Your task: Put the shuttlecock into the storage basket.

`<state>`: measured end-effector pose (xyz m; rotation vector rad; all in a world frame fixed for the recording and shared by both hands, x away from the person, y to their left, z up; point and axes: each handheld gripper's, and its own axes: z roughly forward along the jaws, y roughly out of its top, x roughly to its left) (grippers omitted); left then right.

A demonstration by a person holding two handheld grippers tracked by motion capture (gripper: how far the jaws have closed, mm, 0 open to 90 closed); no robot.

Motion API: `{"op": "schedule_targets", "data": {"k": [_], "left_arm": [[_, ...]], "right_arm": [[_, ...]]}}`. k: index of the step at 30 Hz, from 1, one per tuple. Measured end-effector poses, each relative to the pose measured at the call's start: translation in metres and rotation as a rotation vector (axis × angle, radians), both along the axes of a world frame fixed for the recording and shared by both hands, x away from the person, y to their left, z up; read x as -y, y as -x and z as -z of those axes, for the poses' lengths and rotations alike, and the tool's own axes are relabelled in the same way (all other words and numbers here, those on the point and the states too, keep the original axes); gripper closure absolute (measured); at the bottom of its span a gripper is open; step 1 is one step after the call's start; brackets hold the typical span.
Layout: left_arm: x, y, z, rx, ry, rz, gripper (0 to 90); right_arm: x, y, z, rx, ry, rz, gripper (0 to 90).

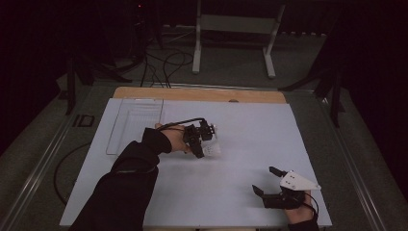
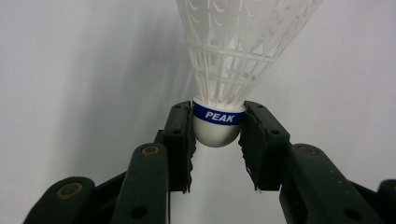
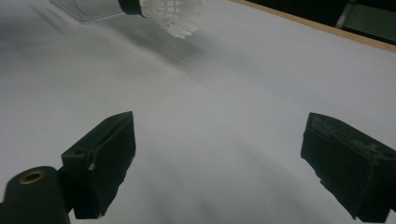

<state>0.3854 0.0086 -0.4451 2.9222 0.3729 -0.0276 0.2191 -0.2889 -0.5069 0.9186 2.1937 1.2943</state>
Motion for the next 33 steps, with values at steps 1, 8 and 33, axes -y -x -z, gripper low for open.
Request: {"op": "schedule_targets", "data": {"k": [1,8,33], "left_arm": [[0.000,0.000,0.000,0.000,0.000,0.000,65.4],[-0.010,0.010,-0.012,-0.013,0.012,-0.017,65.5],[-0.035,0.021,-0.038,-0.026,0.015,-0.203,65.4]], "right_arm": [[0.000,0.000,0.000,0.000,0.000,0.000,10.2],[-0.001,0.000,0.000,-0.004,0.003,0.001,10.2],[-0.001,0.000,-0.001,-0.007,-0.001,0.004,10.2]]}}
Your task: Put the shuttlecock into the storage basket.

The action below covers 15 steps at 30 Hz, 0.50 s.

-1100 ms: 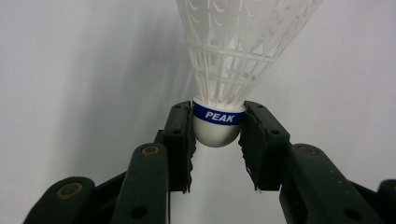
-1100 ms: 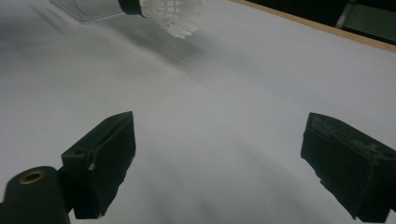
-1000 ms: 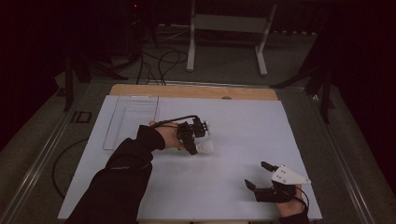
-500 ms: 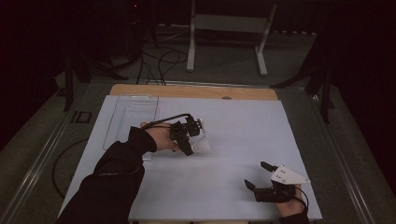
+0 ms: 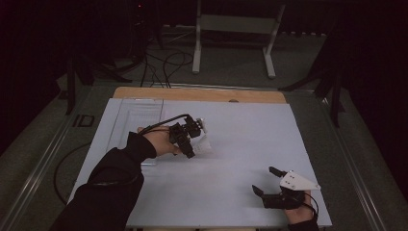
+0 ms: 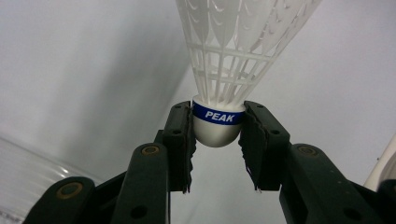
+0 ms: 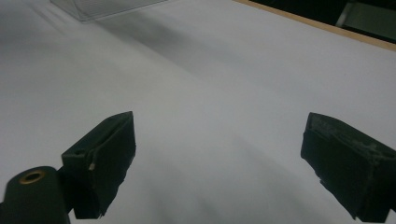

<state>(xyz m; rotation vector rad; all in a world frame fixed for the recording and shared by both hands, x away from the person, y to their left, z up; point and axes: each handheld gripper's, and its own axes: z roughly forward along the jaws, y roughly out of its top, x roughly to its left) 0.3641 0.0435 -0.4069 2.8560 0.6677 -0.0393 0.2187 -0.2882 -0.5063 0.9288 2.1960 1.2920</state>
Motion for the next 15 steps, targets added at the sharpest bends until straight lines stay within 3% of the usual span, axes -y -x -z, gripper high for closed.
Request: {"op": "schedule_targets", "data": {"k": [3,6,8,12,15], "left_arm": [[-0.008,0.001,-0.001,-0.004,0.018,-0.029,65.4],[-0.011,0.001,0.000,-0.008,0.010,-0.050,65.4],[-0.018,-0.002,-0.001,-0.033,0.007,-0.102,65.4],[-0.023,-0.003,-0.002,-0.031,-0.001,-0.109,65.4],[-0.027,-0.002,-0.006,-0.028,0.022,-0.118,65.4]], "right_arm": [[0.000,0.000,0.000,-0.001,0.001,-0.001,10.2],[-0.001,0.000,0.000,0.003,0.003,-0.002,10.2],[-0.001,0.000,0.000,0.007,0.006,-0.003,10.2],[-0.001,-0.001,0.000,0.004,0.001,-0.004,10.2],[-0.002,-0.001,0.000,0.002,0.002,-0.001,10.2]]}}
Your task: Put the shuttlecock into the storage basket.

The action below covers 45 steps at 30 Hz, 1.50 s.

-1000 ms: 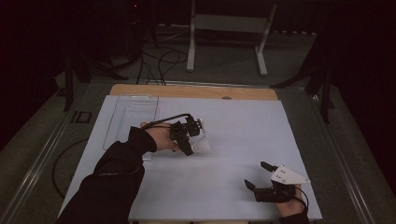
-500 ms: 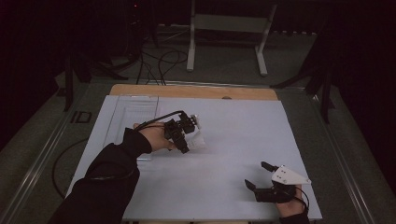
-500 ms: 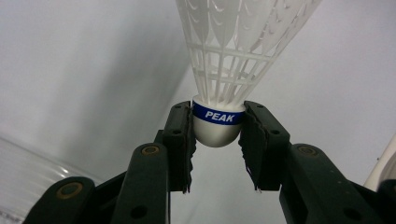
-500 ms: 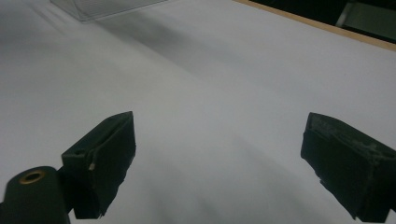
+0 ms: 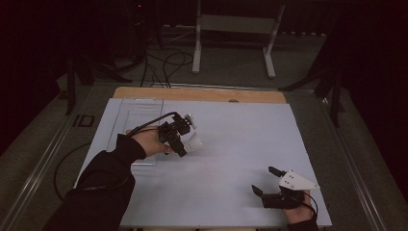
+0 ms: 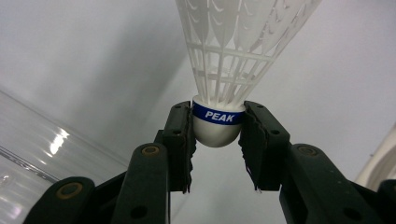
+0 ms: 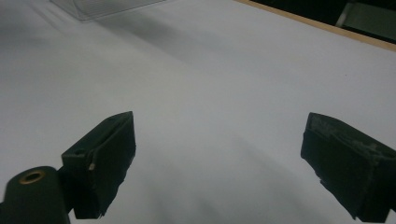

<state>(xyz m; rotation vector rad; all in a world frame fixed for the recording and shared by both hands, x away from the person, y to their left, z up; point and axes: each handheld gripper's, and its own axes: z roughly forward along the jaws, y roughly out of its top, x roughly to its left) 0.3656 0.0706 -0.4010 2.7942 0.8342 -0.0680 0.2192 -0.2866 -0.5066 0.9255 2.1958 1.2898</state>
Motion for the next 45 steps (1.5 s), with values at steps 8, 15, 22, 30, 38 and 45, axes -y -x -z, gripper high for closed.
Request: {"op": "schedule_targets", "data": {"k": [8,15,22,30,38,45], "left_arm": [[-0.013,-0.001,-0.012,0.015,0.012,-0.040,65.4],[-0.024,-0.001,-0.020,0.028,0.024,-0.059,65.3],[-0.037,-0.003,-0.024,0.033,0.034,-0.087,65.3],[-0.052,-0.006,-0.027,0.034,0.049,-0.123,65.2],[-0.067,-0.008,-0.030,0.046,0.035,-0.144,65.2],[-0.076,-0.011,-0.037,0.039,0.033,-0.153,65.2]], "right_arm": [[0.000,0.000,0.000,0.003,0.006,-0.002,10.2],[-0.001,0.000,0.000,-0.001,0.007,0.001,10.2],[-0.001,0.000,0.000,-0.001,0.009,-0.001,10.2],[-0.002,-0.001,0.001,-0.003,0.010,-0.003,10.2],[-0.002,-0.001,0.001,-0.005,0.008,-0.006,10.2],[-0.003,-0.001,0.001,-0.004,0.006,-0.009,10.2]]}}
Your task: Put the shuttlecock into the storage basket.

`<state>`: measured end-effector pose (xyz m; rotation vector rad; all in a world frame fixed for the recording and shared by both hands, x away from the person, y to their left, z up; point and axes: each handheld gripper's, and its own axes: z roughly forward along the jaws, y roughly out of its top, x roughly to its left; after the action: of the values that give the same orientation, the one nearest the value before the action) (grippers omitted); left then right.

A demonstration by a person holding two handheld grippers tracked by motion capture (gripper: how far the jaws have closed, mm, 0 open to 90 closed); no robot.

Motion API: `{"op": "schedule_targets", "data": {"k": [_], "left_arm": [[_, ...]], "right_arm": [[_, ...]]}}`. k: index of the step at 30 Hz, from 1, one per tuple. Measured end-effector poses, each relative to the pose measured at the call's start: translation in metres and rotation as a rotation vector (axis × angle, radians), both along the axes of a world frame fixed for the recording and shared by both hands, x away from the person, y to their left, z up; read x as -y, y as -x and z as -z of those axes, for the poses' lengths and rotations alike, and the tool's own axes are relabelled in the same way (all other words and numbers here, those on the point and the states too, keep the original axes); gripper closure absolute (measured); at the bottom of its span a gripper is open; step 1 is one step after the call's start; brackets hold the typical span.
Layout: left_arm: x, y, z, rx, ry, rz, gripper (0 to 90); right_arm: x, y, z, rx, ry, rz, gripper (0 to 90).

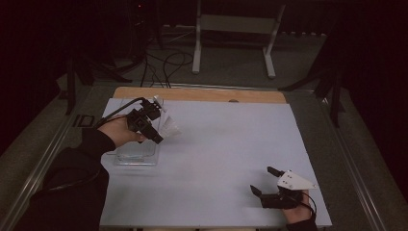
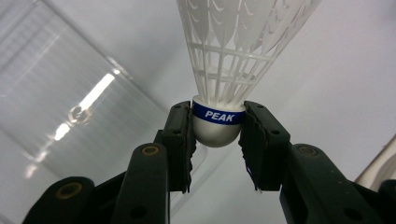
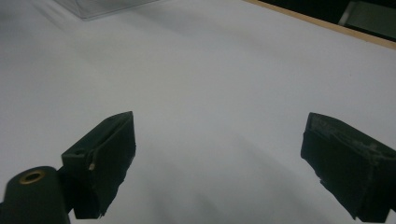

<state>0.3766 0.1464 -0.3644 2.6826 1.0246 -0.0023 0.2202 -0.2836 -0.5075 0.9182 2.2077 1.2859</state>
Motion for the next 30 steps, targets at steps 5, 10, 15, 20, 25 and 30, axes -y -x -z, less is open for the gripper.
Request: {"op": "schedule_targets", "data": {"k": [5,10,15,20,25,30], "left_arm": [[-0.011,-0.002,-0.007,0.002,-0.003,-0.026,65.2],[-0.019,-0.003,-0.011,0.005,-0.004,-0.038,65.2],[-0.031,-0.004,-0.018,0.007,0.001,-0.060,65.2],[-0.036,-0.004,-0.022,0.007,0.002,-0.071,65.3],[-0.044,-0.004,-0.027,0.009,0.007,-0.085,65.3],[-0.053,-0.003,-0.030,0.010,0.003,-0.105,65.3]], "right_arm": [[0.000,0.000,0.000,0.000,-0.004,0.001,10.2],[0.000,0.000,0.000,-0.001,-0.005,0.002,10.2],[0.000,0.000,0.000,-0.001,-0.006,0.001,10.2],[0.000,0.000,0.000,-0.002,-0.012,0.004,10.2],[0.000,0.000,0.000,-0.001,-0.010,0.004,10.2],[0.000,0.000,0.000,0.000,-0.010,0.006,10.2]]}}
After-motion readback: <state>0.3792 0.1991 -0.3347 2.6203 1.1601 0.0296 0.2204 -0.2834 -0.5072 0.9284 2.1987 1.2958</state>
